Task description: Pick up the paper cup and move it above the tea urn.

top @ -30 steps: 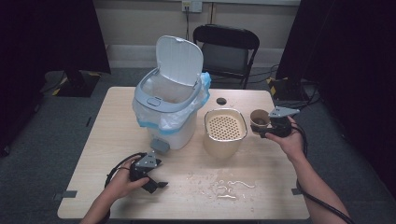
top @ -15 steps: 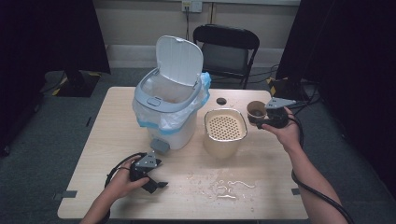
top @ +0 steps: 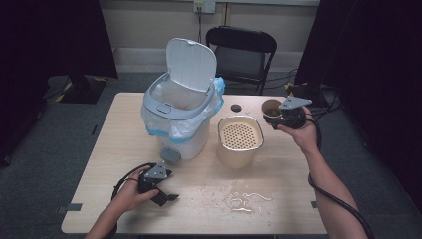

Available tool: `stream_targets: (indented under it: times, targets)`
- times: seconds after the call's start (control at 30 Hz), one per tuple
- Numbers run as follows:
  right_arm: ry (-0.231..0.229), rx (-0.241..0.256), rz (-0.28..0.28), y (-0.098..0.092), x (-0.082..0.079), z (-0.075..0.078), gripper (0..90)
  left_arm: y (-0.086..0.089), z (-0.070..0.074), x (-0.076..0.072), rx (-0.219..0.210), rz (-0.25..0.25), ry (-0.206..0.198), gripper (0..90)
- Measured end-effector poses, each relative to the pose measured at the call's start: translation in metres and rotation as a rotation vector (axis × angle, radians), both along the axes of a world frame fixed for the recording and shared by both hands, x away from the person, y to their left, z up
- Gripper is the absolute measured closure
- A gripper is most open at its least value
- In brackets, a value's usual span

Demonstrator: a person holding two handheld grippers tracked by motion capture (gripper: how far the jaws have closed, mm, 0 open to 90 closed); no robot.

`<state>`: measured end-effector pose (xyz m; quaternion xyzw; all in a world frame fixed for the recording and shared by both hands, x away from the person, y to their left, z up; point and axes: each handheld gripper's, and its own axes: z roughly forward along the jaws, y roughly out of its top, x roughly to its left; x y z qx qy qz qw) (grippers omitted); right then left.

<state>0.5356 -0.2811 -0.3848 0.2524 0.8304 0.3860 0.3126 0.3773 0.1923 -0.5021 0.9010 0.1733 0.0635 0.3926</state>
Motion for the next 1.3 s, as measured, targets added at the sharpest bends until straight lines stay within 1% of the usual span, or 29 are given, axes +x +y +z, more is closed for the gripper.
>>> stream_targets:
  times: [0.03,0.1,0.17,0.2,0.23,0.27,0.37,0.43,0.47,0.5,0.6,0.7,0.73,0.8,0.87,0.9,0.93,0.97,1.0,1.03,1.07,1.13,1.17,1.27,1.3]
  targets:
    - [0.000,0.000,0.000,0.000,0.000,0.000,35.4,0.000,0.000,0.000,0.000,0.000,0.000,6.9]
    - [-0.018,-0.016,0.007,0.002,0.002,0.004,35.5,0.000,0.000,0.000,0.001,-0.002,0.001,6.9]
    - [-0.024,-0.020,0.011,0.003,0.002,0.005,35.5,0.000,0.000,0.000,0.001,-0.002,0.000,6.9]
    - [-0.041,-0.051,0.016,0.005,0.002,0.008,35.6,0.000,0.000,0.000,0.008,-0.001,-0.003,6.9]
    - [-0.041,-0.051,0.016,0.005,0.002,0.008,35.6,0.000,0.000,0.000,0.008,-0.001,-0.003,6.8]
    - [-0.058,-0.069,0.019,0.008,0.002,0.010,35.7,0.000,0.000,0.000,0.009,-0.002,-0.002,6.8]
    - [-0.091,-0.079,0.016,0.010,0.002,0.013,36.0,0.000,0.000,0.000,0.007,-0.002,-0.003,6.8]
    - [-0.097,-0.079,0.014,0.011,0.002,0.014,36.0,0.000,0.000,0.000,0.010,-0.002,-0.002,6.8]
    - [-0.110,-0.092,0.017,0.012,0.002,0.015,36.1,0.000,0.000,0.000,0.008,-0.003,-0.003,6.8]
    - [-0.110,-0.092,0.017,0.012,0.002,0.015,36.1,0.000,0.000,0.000,0.008,-0.003,-0.003,6.8]
    - [-0.138,-0.125,0.023,0.017,0.002,0.019,36.2,0.000,0.000,0.000,0.009,-0.003,-0.002,6.8]
    - [-0.149,-0.134,0.034,0.019,0.001,0.022,36.2,0.000,0.000,0.000,0.009,-0.004,-0.003,6.8]
    - [-0.162,-0.155,0.037,0.021,0.000,0.023,36.3,0.000,0.000,0.000,0.008,-0.004,-0.003,6.8]
    - [-0.167,-0.161,0.039,0.021,0.000,0.024,36.3,0.000,0.001,0.000,0.013,-0.003,-0.002,6.8]
    - [-0.179,-0.184,0.042,0.023,-0.001,0.025,36.3,0.000,0.000,0.000,0.011,-0.004,-0.003,6.8]
    - [-0.179,-0.186,0.044,0.024,-0.001,0.025,36.3,0.000,0.000,0.000,0.010,-0.004,-0.003,6.8]
    - [-0.191,-0.205,0.046,0.025,-0.001,0.025,36.4,0.000,0.000,0.000,0.010,-0.003,-0.002,6.8]
    - [-0.191,-0.205,0.046,0.025,-0.001,0.025,36.4,0.000,0.000,0.000,0.010,-0.003,-0.002,6.8]
    - [-0.198,-0.231,0.051,0.027,-0.002,0.025,36.4,0.000,0.000,0.000,0.011,-0.004,-0.003,6.8]
    - [-0.198,-0.231,0.051,0.027,-0.002,0.025,36.4,0.000,0.000,0.000,0.011,-0.004,-0.003,6.8]
    - [-0.209,-0.252,0.055,0.029,-0.002,0.025,36.5,0.000,0.001,0.000,0.013,-0.003,-0.002,6.8]
    - [-0.225,-0.262,0.057,0.031,-0.003,0.026,36.5,0.000,0.001,0.000,0.013,-0.004,-0.002,6.8]
    - [-0.225,-0.262,0.057,0.031,-0.003,0.026,36.5,0.000,0.001,0.000,0.013,-0.004,-0.002,6.8]
    - [-0.262,-0.308,0.064,0.033,-0.004,0.029,36.6,0.000,0.000,0.001,0.008,-0.005,-0.003,6.8]
    - [-0.262,-0.308,0.064,0.033,-0.004,0.029,36.6,0.000,0.000,0.001,0.008,-0.005,-0.003,6.7]
